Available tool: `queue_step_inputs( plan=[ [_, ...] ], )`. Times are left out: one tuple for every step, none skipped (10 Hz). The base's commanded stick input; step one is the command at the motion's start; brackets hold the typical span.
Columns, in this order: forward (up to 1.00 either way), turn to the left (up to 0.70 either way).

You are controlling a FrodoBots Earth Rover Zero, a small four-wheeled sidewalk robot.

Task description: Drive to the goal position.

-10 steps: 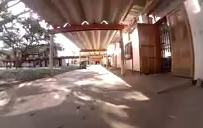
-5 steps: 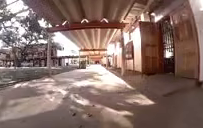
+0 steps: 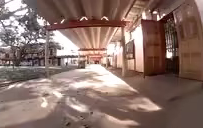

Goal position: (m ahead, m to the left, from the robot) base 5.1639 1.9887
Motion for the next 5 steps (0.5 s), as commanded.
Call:
queue_step_inputs(
  plan=[
    [0.5, 0.0],
    [0.5, 0.0],
    [0.5, 0.0],
    [0.5, 0.0],
    [0.5, 0.0]
  ],
)
